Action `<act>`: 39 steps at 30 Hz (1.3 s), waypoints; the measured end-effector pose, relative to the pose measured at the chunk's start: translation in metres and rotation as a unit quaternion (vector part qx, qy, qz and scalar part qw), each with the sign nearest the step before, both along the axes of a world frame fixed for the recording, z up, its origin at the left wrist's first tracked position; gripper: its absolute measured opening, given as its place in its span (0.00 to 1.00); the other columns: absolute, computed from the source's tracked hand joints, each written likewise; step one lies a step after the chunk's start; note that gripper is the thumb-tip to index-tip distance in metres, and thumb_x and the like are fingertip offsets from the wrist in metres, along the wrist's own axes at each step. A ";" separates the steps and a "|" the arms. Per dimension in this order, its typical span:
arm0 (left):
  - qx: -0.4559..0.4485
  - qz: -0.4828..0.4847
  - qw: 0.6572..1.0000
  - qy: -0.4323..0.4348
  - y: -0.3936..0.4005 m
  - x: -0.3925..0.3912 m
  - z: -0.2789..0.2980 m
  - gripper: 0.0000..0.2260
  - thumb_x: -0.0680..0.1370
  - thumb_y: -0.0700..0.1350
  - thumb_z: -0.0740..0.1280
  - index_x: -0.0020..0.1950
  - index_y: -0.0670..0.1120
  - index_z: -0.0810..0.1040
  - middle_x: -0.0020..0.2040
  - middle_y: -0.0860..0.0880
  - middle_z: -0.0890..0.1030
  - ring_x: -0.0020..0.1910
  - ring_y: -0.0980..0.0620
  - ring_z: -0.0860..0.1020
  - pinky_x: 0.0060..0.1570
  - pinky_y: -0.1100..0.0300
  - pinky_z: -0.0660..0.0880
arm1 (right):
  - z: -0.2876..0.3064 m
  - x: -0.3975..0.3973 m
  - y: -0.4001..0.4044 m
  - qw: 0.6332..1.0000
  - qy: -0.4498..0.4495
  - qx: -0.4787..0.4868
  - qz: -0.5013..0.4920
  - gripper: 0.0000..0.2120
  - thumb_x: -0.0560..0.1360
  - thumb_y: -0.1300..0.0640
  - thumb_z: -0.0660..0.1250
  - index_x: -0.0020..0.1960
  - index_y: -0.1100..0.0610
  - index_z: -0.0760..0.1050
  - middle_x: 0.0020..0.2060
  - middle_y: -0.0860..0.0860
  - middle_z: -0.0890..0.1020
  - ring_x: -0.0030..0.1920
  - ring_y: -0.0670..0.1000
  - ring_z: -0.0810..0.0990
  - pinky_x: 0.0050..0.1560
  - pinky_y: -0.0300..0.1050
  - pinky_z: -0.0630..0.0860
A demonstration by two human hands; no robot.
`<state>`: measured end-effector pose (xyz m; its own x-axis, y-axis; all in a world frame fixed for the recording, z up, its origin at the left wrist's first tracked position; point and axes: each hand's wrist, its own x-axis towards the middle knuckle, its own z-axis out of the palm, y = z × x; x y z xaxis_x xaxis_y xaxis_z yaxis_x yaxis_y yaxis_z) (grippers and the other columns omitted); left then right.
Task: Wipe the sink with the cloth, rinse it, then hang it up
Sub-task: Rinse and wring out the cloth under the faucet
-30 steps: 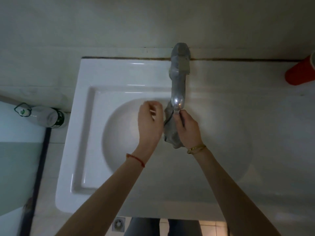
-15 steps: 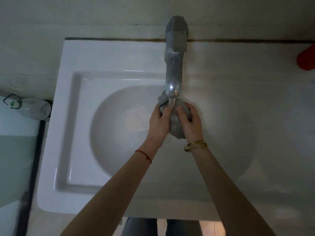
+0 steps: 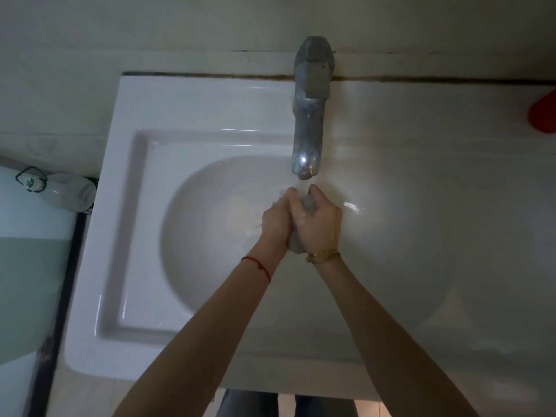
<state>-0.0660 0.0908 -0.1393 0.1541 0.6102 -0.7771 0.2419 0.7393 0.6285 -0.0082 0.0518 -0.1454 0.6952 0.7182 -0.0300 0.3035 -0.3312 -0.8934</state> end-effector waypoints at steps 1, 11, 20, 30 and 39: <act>0.000 0.025 1.000 0.006 0.001 0.002 -0.001 0.16 0.83 0.50 0.60 0.57 0.39 0.80 0.45 0.46 0.80 0.47 0.47 0.78 0.57 0.49 0.76 | -0.004 0.004 0.004 1.000 0.018 -0.010 -0.020 0.22 0.75 0.54 0.68 0.30 0.49 0.59 0.22 0.46 0.64 0.25 0.42 0.67 0.31 0.39 0.62; 0.128 -0.093 0.987 -0.014 0.001 -0.011 -0.003 0.21 0.75 0.61 0.55 0.58 0.49 0.75 0.59 0.43 0.80 0.58 0.44 0.80 0.60 0.40 0.77 | -0.020 0.018 0.000 0.969 0.185 -0.145 -0.071 0.15 0.77 0.43 0.65 0.42 0.55 0.72 0.36 0.48 0.77 0.38 0.43 0.75 0.39 0.39 0.66; 0.135 -0.139 0.981 0.024 0.006 -0.010 -0.007 0.21 0.81 0.40 0.54 0.74 0.51 0.63 0.57 0.46 0.78 0.49 0.43 0.80 0.44 0.52 0.80 | -0.017 0.025 -0.006 0.960 0.269 -0.039 -0.063 0.03 0.78 0.60 0.65 0.51 0.56 0.75 0.41 0.45 0.79 0.42 0.41 0.77 0.45 0.41 0.75; 0.014 0.031 0.999 -0.014 -0.002 0.006 -0.008 0.10 0.82 0.43 0.60 0.46 0.45 0.81 0.43 0.44 0.82 0.45 0.47 0.79 0.49 0.54 0.75 | 0.008 0.013 0.014 0.995 0.062 -0.050 -0.055 0.20 0.73 0.49 0.67 0.29 0.51 0.60 0.23 0.45 0.66 0.26 0.42 0.69 0.32 0.38 0.61; 0.049 0.021 0.997 -0.048 0.000 -0.011 -0.009 0.09 0.78 0.40 0.66 0.37 0.45 0.75 0.30 0.52 0.80 0.33 0.53 0.78 0.30 0.63 0.75 | -0.003 0.017 -0.002 0.988 0.108 -0.066 -0.088 0.10 0.76 0.52 0.69 0.43 0.57 0.71 0.32 0.43 0.73 0.33 0.39 0.73 0.37 0.36 0.67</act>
